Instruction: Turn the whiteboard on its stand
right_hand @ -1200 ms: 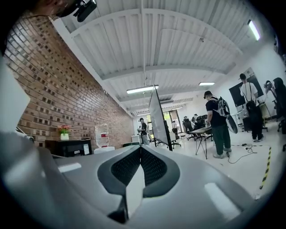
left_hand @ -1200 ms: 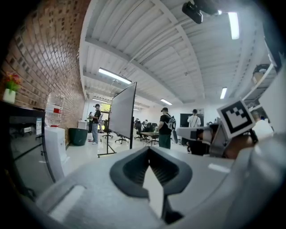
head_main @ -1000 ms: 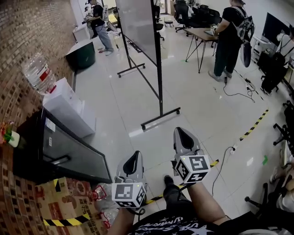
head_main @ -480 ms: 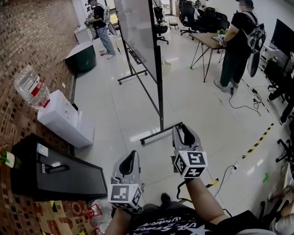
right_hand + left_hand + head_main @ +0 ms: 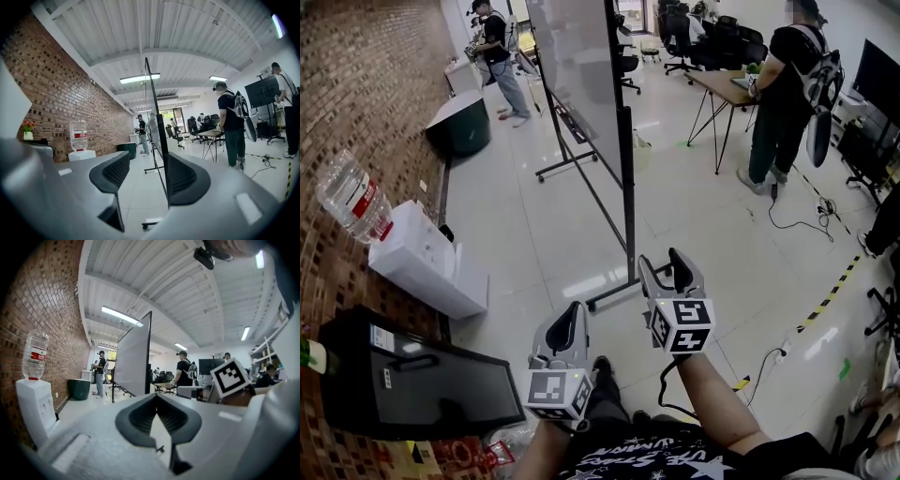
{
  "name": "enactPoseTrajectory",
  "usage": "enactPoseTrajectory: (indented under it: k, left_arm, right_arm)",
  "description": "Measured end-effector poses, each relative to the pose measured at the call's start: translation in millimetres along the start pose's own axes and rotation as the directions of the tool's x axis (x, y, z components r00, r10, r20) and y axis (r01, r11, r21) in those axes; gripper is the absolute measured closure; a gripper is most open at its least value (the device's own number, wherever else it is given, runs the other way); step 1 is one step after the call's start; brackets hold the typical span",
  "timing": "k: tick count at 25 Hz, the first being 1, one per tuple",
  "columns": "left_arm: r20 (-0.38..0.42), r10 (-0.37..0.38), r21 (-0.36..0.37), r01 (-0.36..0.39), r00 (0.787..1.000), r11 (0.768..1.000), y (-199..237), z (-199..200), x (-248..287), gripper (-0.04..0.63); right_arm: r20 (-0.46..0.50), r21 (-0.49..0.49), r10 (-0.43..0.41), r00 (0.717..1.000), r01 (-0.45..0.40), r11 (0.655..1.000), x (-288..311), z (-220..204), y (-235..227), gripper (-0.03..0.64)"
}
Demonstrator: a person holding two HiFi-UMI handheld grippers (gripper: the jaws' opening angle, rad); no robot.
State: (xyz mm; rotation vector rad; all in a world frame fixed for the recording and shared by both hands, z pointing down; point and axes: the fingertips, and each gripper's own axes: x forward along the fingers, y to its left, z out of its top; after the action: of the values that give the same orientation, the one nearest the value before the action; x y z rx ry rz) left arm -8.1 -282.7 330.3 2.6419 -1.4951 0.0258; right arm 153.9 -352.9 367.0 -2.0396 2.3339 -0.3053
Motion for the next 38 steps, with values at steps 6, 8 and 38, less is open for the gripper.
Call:
enactPoseTrajectory:
  k: [6, 8, 38]
  left_arm:
    - [0.012, -0.053, 0.019, 0.053, 0.999, 0.998, 46, 6, 56, 0.589]
    - [0.019, -0.068, 0.018, 0.068, 0.997, 0.998, 65, 10, 81, 0.589]
    - [-0.037, -0.224, -0.008, 0.224, 0.974, 0.975, 143, 20, 293, 0.589]
  right_arm:
    - [0.015, -0.029, -0.073, 0.997, 0.073, 0.997, 83, 11, -19, 0.344]
    - [0.007, -0.042, -0.087, 0.996, 0.087, 0.995, 117, 15, -23, 0.333]
    - [0.101, -0.139, -0.240, 0.965, 0.253, 0.957, 309, 47, -83, 0.361]
